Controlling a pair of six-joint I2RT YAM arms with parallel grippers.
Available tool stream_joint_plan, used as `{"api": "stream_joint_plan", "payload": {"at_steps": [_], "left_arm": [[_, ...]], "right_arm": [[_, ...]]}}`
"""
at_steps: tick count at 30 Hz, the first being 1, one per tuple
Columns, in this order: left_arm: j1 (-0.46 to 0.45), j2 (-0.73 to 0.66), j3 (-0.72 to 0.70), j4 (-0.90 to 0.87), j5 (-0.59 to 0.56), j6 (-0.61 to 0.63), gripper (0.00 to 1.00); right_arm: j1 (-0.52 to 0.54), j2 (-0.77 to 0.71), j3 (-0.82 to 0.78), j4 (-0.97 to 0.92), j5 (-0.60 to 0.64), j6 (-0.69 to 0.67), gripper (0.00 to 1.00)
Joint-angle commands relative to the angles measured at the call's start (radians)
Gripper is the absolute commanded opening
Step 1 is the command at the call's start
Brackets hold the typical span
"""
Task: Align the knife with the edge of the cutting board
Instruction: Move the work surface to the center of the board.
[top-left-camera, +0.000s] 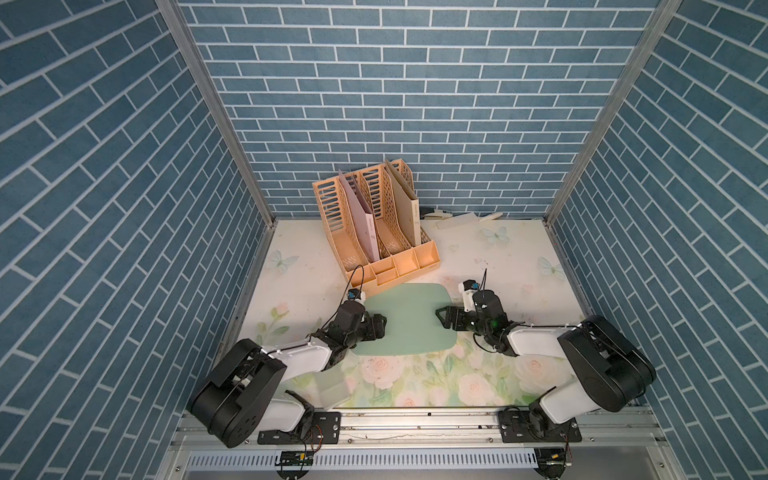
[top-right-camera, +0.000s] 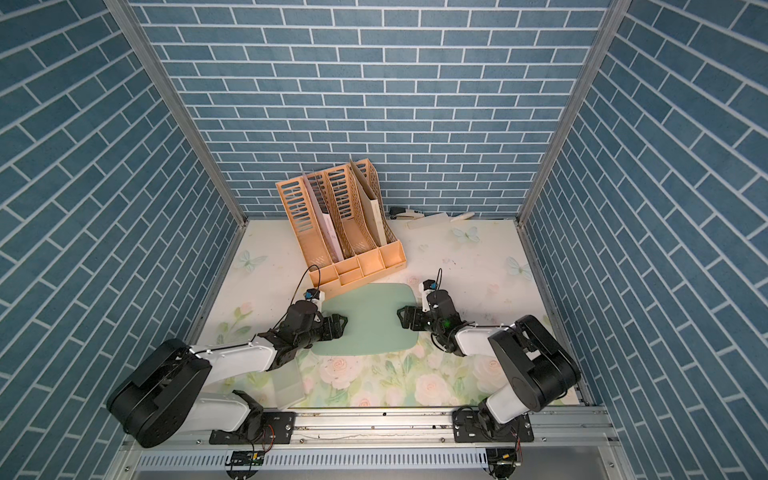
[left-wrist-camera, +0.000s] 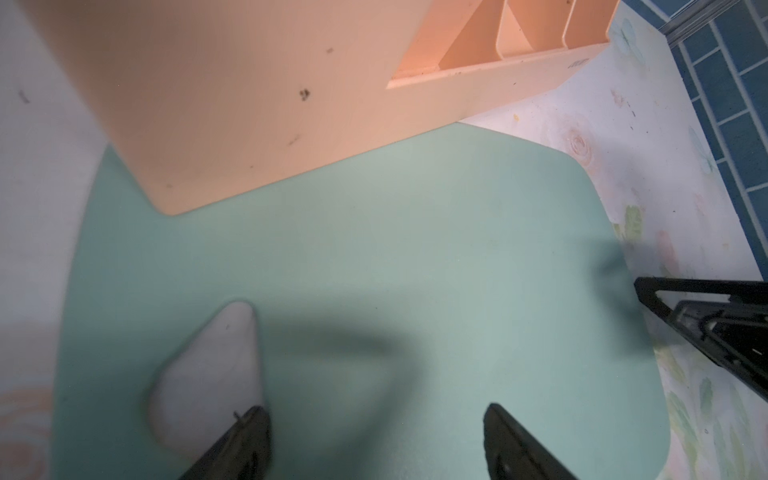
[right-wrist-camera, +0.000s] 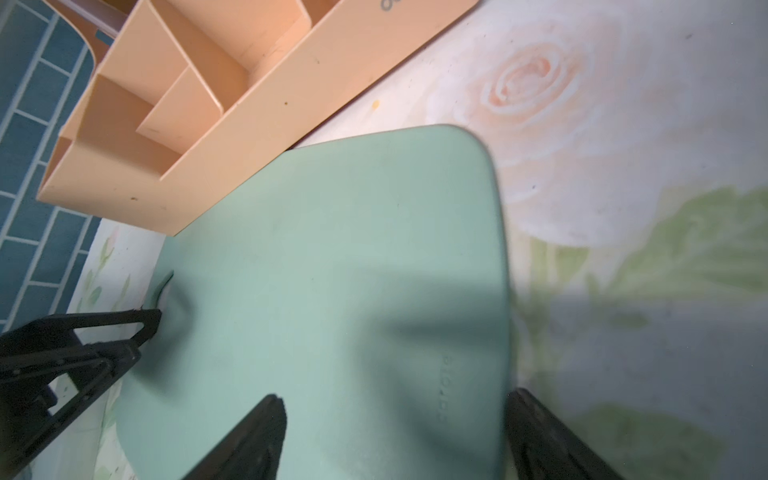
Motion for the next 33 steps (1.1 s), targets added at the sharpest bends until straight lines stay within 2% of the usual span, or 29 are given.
{"api": "stream_joint_plan", "payload": {"at_steps": [1, 6, 12, 18, 25, 33], "left_arm": [[-0.074, 0.014, -0.063, -0.086, 0.096, -0.081, 0.83], [-0.204, 0.043, -0.016, -0.043, 0.086, -0.133, 0.83], [-0.319, 0.105, 0.072, -0.061, 0.023, -0.169, 0.83], [-0.335, 0.092, 0.064, -0.075, 0.014, -0.178, 0.82], [-0.335, -0.010, 0.033, -0.155, -0.059, -0.178, 0.85], [-0.335, 0.006, 0.052, -0.181, -0.096, -0.174, 0.89]], "right_arm": [[0.035, -0.028, -0.079, -0.206, -0.100, 0.138, 0.86], [0.035, -0.147, -0.056, -0.321, -0.065, 0.105, 0.87], [0.020, -0.176, -0.088, -0.375, -0.035, 0.100, 0.87], [-0.002, -0.187, -0.089, -0.374, -0.051, 0.100, 0.87], [0.000, -0.179, -0.101, -0.356, -0.110, 0.132, 0.86], [0.008, -0.186, -0.128, -0.337, -0.128, 0.166, 0.85]]}}
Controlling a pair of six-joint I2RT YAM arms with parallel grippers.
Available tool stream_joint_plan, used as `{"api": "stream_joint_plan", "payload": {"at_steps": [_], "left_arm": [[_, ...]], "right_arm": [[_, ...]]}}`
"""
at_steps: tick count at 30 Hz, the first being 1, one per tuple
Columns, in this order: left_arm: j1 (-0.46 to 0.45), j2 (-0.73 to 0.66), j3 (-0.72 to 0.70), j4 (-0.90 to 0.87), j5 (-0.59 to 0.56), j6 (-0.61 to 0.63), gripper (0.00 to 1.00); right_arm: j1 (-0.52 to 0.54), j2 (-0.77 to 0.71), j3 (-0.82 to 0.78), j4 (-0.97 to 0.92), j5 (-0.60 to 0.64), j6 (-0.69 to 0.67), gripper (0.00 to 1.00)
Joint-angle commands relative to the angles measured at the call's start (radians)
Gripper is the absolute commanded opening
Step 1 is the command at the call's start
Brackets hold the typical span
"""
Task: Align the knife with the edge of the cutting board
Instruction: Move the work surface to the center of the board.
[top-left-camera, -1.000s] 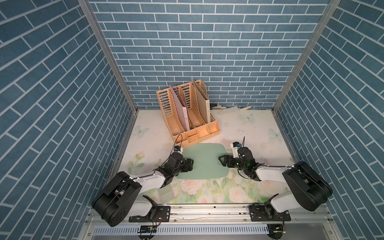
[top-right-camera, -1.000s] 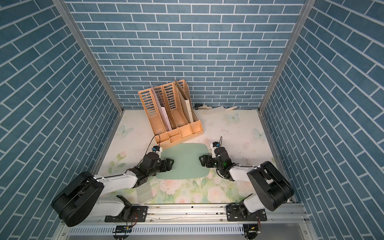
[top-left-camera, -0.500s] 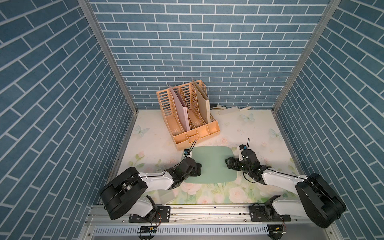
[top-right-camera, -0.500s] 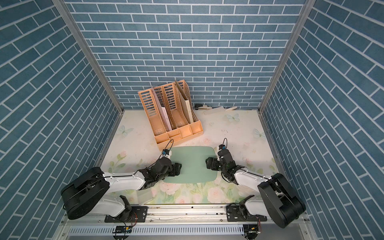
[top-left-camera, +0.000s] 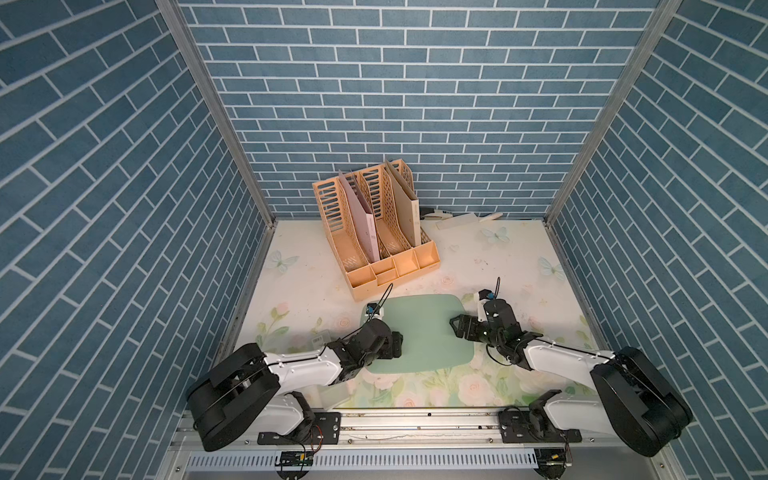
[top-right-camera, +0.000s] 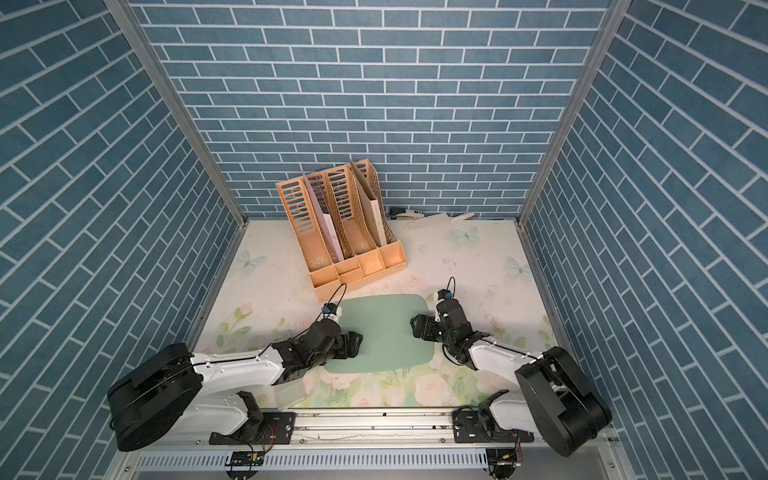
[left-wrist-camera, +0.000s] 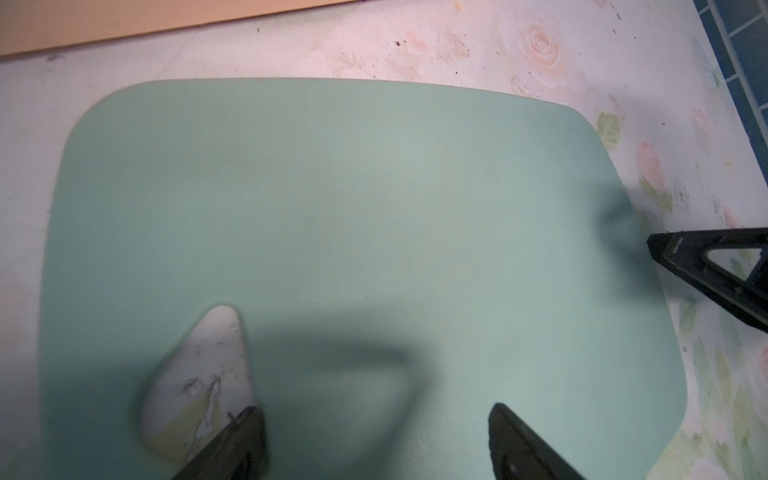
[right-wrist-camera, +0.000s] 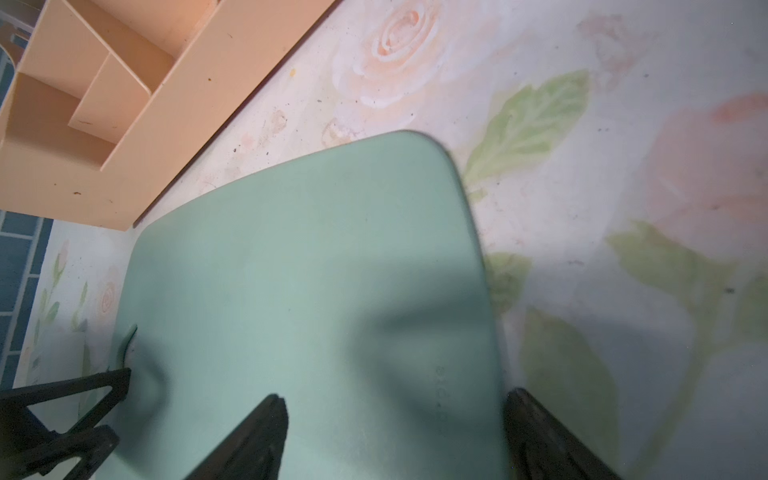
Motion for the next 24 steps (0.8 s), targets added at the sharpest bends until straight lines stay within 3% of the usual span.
{"api": "stream_joint_plan", "payload": {"at_steps": [1, 11, 24], "left_arm": [[-0.024, 0.026, 0.006, -0.038, 0.084, -0.021, 0.89], [-0.019, 0.135, 0.078, -0.044, 0.056, 0.009, 0.92], [-0.003, 0.103, 0.072, -0.052, 0.047, 0.016, 0.93]], "right_arm": [[0.036, 0.023, -0.054, -0.124, -0.203, 0.118, 0.85], [0.050, 0.000, -0.078, -0.125, -0.199, 0.144, 0.85], [0.053, 0.021, -0.064, -0.127, -0.178, 0.151, 0.85]]}}
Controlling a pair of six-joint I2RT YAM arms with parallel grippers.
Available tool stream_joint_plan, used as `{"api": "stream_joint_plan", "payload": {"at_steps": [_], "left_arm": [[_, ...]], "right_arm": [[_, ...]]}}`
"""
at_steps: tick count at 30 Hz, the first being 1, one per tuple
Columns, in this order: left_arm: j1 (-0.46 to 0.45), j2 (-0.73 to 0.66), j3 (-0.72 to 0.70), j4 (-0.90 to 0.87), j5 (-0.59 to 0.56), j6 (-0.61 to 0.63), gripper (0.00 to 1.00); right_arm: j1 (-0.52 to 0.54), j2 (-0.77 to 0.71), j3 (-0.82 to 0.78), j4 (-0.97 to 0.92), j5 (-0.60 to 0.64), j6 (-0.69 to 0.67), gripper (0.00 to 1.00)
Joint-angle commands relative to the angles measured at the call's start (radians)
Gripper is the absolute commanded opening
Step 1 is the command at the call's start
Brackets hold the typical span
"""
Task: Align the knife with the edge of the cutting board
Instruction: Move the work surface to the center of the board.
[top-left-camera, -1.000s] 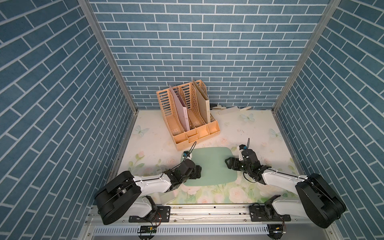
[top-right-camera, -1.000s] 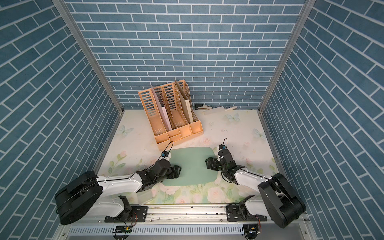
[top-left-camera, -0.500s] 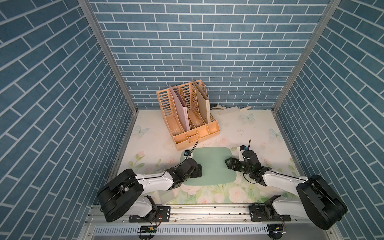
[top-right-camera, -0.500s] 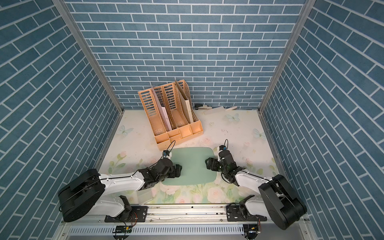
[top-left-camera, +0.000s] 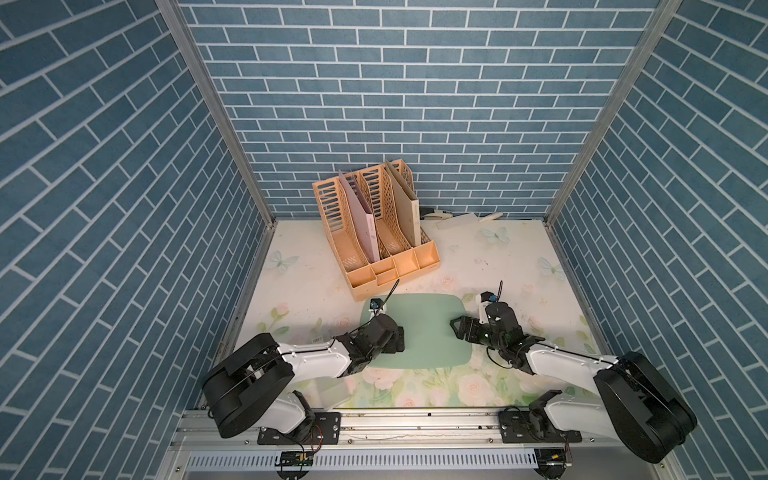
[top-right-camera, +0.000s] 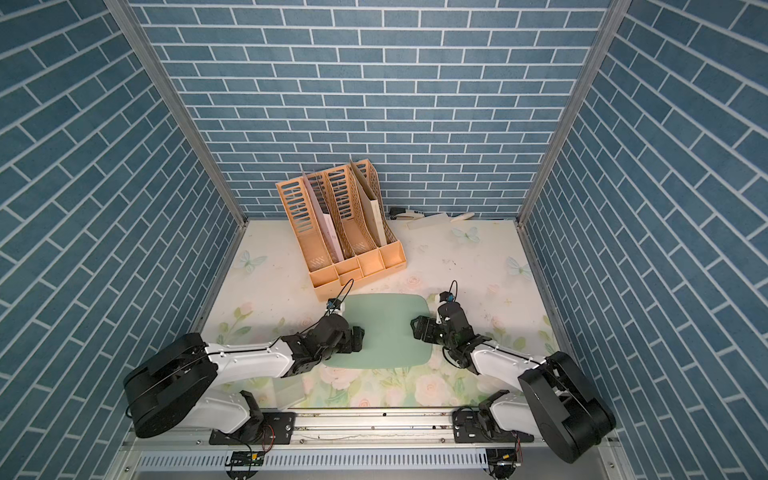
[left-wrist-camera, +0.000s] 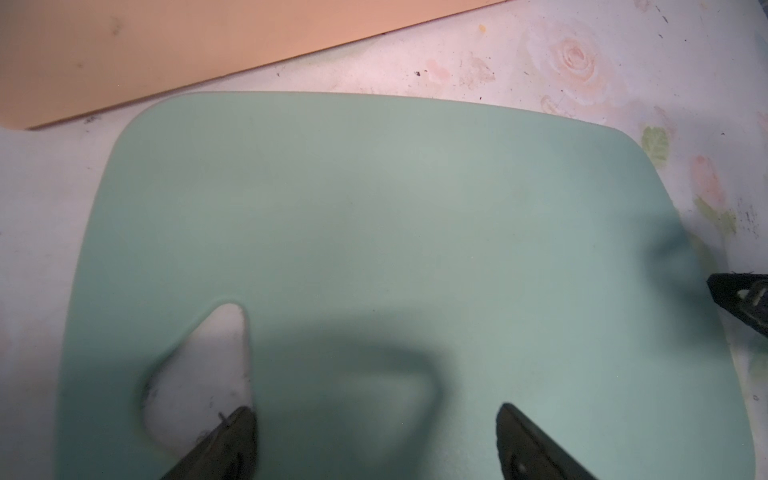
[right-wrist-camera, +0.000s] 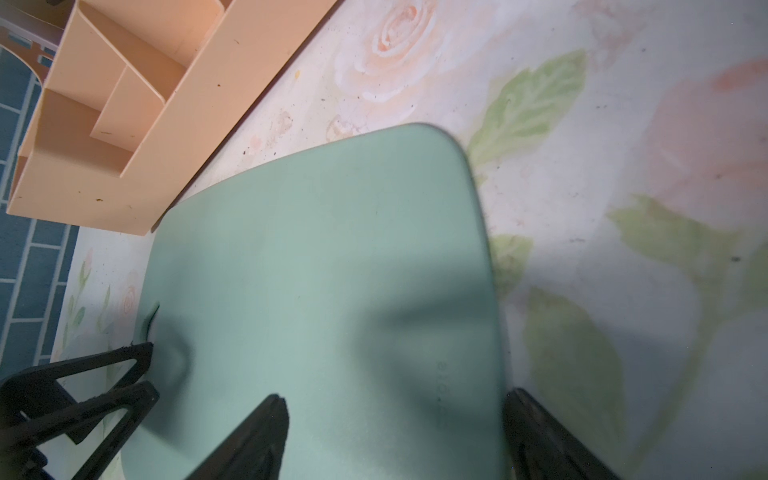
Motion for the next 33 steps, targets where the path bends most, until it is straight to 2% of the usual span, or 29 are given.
{"api": "stream_joint_plan", "payload": {"at_steps": [1, 11, 18, 22, 26, 33], "left_arm": [[-0.006, 0.013, -0.004, -0.026, 0.125, -0.011, 0.93], [0.007, -0.003, 0.080, -0.094, 0.095, 0.027, 1.00], [0.023, -0.016, 0.136, -0.141, 0.083, 0.052, 1.00], [0.036, -0.047, 0.175, -0.185, 0.072, 0.075, 1.00], [0.063, -0.099, 0.204, -0.230, 0.074, 0.093, 1.00], [0.145, -0.241, 0.196, -0.312, 0.099, 0.124, 1.00]], "right_arm": [[0.048, 0.051, -0.031, -0.150, -0.166, 0.101, 0.84], [0.038, 0.032, 0.033, -0.242, -0.056, 0.061, 0.87], [-0.017, 0.016, 0.076, -0.280, -0.069, 0.027, 0.87], [-0.084, -0.020, 0.112, -0.322, -0.085, -0.015, 0.87], [-0.155, -0.028, 0.157, -0.357, -0.113, -0.058, 0.87], [-0.214, 0.003, 0.201, -0.346, -0.141, -0.077, 0.86]]}}
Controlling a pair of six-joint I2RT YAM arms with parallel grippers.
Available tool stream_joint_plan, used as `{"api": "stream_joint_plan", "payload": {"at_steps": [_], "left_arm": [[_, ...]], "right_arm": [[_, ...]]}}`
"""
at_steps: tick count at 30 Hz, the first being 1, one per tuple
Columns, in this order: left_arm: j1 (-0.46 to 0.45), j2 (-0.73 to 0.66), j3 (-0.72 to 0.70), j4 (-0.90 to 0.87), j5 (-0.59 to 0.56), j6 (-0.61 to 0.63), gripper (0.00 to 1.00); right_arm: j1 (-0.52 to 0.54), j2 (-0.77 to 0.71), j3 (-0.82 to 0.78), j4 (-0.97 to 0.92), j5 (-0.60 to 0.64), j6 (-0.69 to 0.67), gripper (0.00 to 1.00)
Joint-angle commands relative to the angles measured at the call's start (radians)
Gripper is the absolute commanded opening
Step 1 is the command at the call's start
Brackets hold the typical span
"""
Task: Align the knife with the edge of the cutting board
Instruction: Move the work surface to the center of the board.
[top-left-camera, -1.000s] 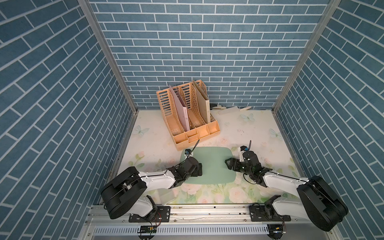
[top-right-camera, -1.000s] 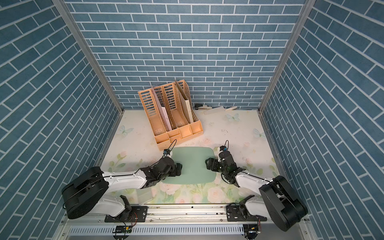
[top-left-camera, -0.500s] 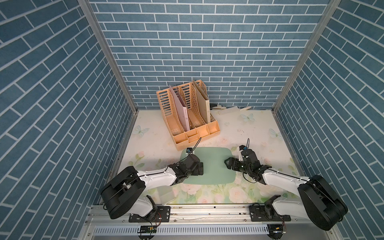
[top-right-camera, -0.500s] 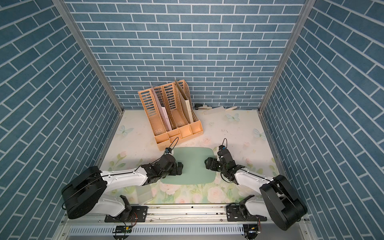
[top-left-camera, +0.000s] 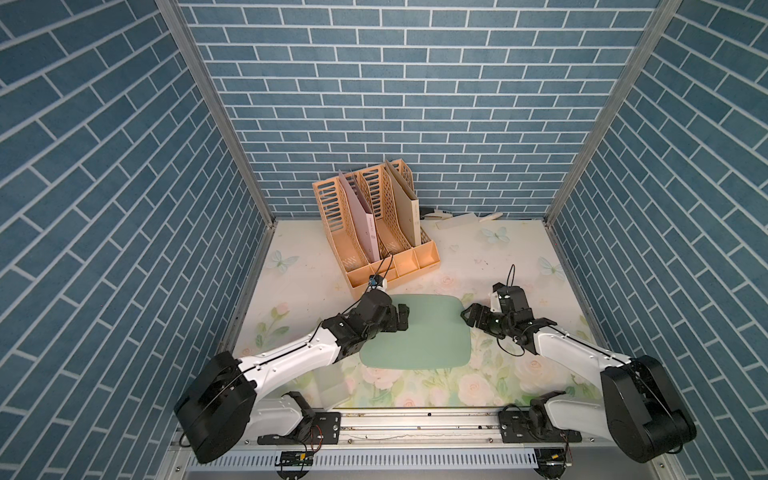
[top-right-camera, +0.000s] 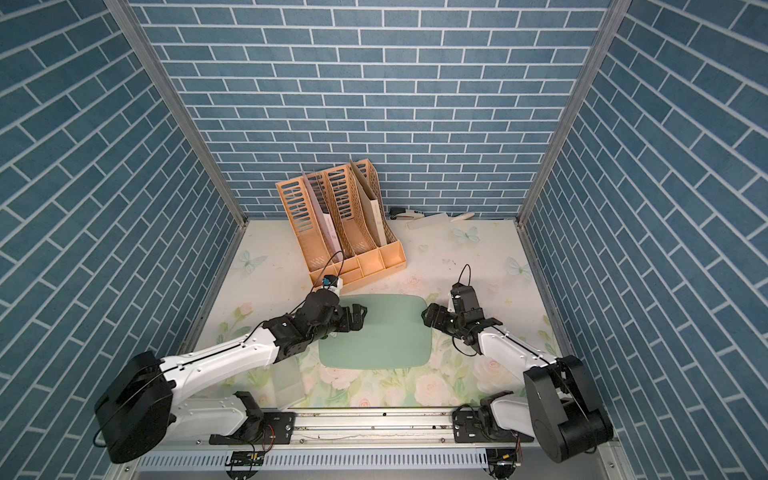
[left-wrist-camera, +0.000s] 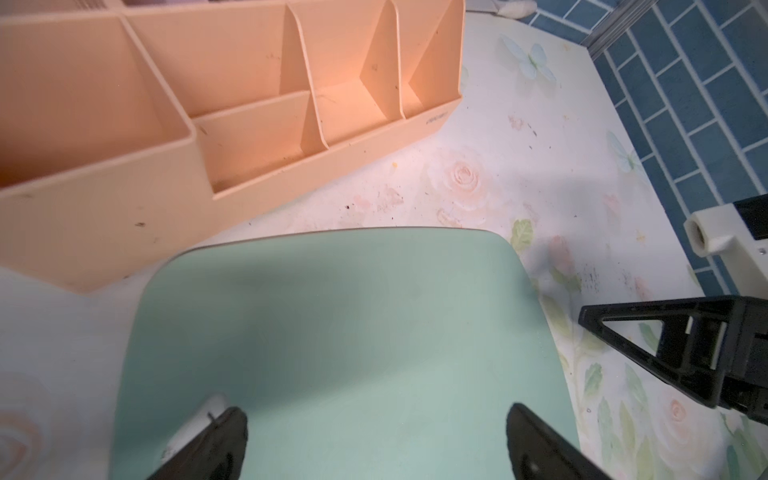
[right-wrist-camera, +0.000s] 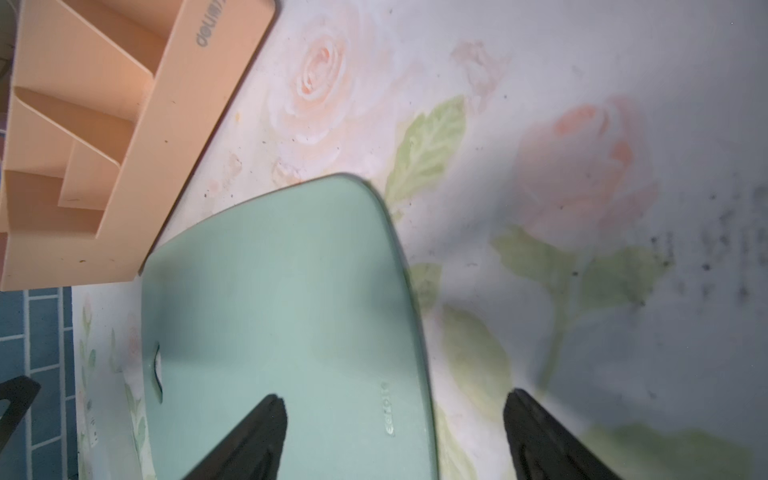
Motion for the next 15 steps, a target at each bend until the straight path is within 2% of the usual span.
{"api": "stream_joint_plan", "payload": {"at_steps": [1, 7, 15], "left_arm": [[0.054, -0.075, -0.013, -0.079, 0.025, 0.035, 1.00], [0.219, -0.208, -0.120, -0.089, 0.154, 0.046, 1.00], [0.259, -0.182, -0.201, -0.021, 0.242, 0.014, 1.00]], "right_arm": [[-0.020, 0.013, 0.020, -0.015, -0.037, -0.039, 0.85], [-0.061, 0.015, 0.016, 0.005, -0.073, -0.047, 0.85], [-0.068, 0.043, -0.003, 0.019, -0.119, -0.053, 0.85]]}}
